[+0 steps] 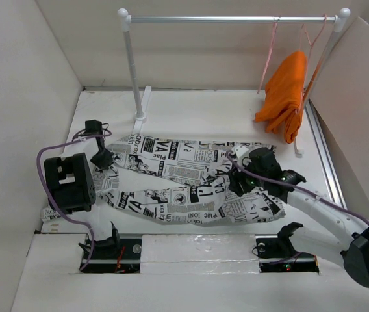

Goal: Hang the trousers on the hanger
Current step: Flatten out the trousers at the center of the board.

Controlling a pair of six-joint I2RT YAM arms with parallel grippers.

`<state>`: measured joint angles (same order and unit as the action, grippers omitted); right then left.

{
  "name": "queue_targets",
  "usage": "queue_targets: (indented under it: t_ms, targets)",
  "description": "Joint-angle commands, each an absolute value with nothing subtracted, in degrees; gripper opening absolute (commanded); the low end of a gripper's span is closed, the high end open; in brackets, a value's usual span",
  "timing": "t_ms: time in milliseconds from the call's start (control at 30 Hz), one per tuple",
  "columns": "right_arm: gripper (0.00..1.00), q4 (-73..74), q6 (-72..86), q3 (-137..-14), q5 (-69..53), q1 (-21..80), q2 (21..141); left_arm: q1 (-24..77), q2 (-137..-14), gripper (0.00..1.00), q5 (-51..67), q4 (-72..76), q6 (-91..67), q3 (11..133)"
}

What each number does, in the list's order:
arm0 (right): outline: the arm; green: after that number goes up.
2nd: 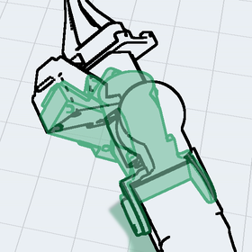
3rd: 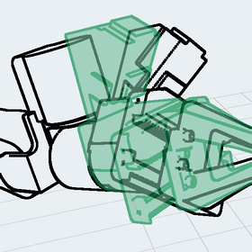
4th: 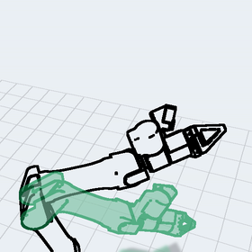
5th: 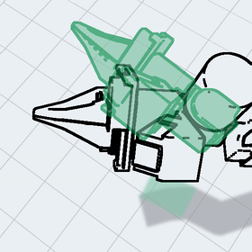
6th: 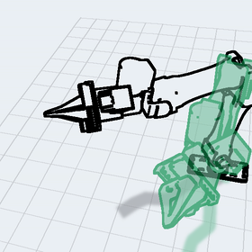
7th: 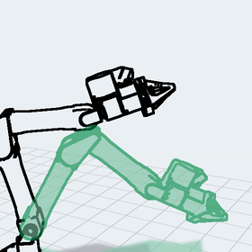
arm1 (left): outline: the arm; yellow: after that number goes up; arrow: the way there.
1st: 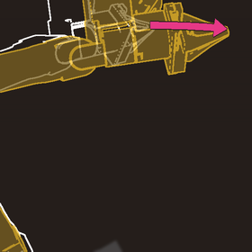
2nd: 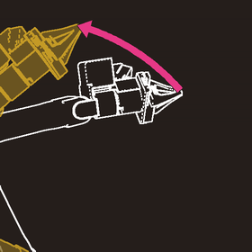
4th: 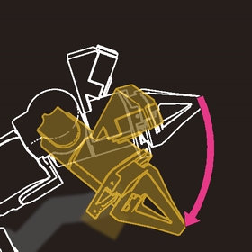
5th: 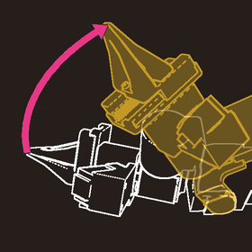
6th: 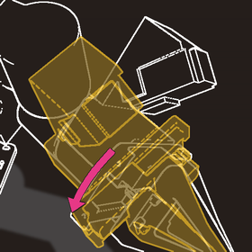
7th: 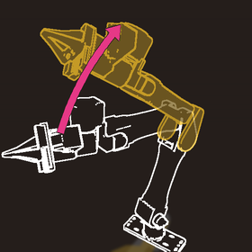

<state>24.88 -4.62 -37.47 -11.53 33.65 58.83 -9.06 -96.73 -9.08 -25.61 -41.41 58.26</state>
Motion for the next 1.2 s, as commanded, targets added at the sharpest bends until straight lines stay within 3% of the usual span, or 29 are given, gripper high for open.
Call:
queue_targets:
  t_ms: [0,100,267,433,600,667,700,733,767,1000,1167]
  targets:
    - [0.6,22.4,-2.4,-39.3,-8.3,27.2,57.6,-8.8,-95.9,0.0,-12.6,-27.7,-37.8,62.6]
    - [0.69,18.9,-0.5,-37.6,-10.2,15.9,58.3,-8.8,-94.2,0.0,-14.2,-29.0,-35.8,68.5]
    - [0.73,12.9,4.1,-35.2,-14.8,-1.0,64.5,-8.8,-93.5,0.0,-15.0,-30.0,-34.5,73.7]
    - [0.81,6.2,5.9,-35.4,-17.0,-7.8,72.6,-8.8,-91.1,0.0,-15.7,-28.2,-34.3,73.8]
    - [0.81,-1.6,6.1,-36.5,-26.5,-9.6,85.6,-8.8,-89.6,0.0,-15.9,-26.5,-33.7,73.7]
    - [0.63,-4.5,8.6,-34.6,-30.4,-11.4,87.1,-8.8,-89.6,0.0,-15.6,-26.0,-33.4,73.7]
    - [0.41,-6.7,9.4,-33.8,-30.7,-11.9,86.8,-8.8,-89.6,0.0,-15.6,-25.8,-33.3,73.7]
    - [0.07,-6.2,9.8,-33.3,-30.7,-12.7,86.0,-8.8,-89.5,0.0,-15.7,-25.8,-33.2,73.9]
    - [0.0,-5.2,9.6,-33.2,-30.3,-14.6,85.3,-8.8,-89.5,0.0,-15.9,-25.8,-33.3,74.1]
    - [0.0,9.3,6.2,-37.1,-19.9,-26.3,71.2,-8.8,-90.1,0.0,-15.8,-24.2,-34.6,75.5]
    - [0.0,14.2,5.7,-41.9,-12.5,-30.5,68.7,-5.5,-92.0,0.0,-22.0,-26.3,-31.2,78.2]
